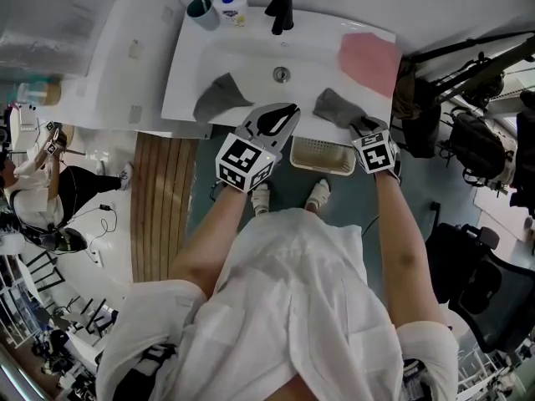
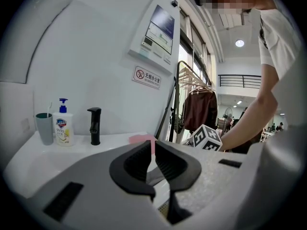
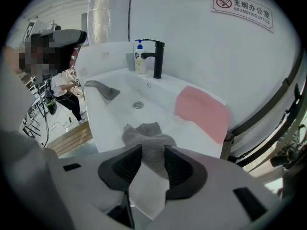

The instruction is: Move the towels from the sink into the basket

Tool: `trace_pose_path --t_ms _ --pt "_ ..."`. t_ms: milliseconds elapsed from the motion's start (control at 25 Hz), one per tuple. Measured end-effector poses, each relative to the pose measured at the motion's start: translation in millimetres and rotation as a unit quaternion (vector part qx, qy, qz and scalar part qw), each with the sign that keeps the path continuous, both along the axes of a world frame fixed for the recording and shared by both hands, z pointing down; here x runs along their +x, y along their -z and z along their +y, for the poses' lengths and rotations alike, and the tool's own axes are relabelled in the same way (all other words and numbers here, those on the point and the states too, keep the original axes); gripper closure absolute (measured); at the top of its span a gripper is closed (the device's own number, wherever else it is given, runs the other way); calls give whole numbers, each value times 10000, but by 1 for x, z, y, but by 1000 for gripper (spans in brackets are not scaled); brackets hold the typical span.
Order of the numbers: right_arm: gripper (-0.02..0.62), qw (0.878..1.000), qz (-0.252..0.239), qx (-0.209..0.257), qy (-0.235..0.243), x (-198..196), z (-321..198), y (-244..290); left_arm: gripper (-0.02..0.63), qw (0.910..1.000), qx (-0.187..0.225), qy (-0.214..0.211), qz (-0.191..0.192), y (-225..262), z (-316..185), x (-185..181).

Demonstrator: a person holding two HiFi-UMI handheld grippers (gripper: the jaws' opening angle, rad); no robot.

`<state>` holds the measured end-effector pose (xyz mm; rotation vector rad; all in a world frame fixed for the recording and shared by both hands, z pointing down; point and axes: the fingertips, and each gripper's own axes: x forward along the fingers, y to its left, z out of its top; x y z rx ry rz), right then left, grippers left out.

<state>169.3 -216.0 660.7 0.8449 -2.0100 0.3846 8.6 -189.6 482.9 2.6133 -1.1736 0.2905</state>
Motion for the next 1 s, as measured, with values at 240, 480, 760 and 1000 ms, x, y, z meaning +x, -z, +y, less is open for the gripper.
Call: trace_pose_path --t_ms 240,480,760,1000 --pt "459 9999 -130 -3 -86 -2 2 -1 574 10000 -16 -6 5 -1 -1 1" --pt "518 9999 22 -60 93 -7 9 -1 574 10000 -20 -30 2 -1 0 2" --pt "555 9991 314 57 271 -8 11 -1 574 10000 -36 -22 -4 -1 0 -2" --pt "561 9988 376 120 305 -8 13 2 574 10000 -27 -28 -9 0 1 -6"
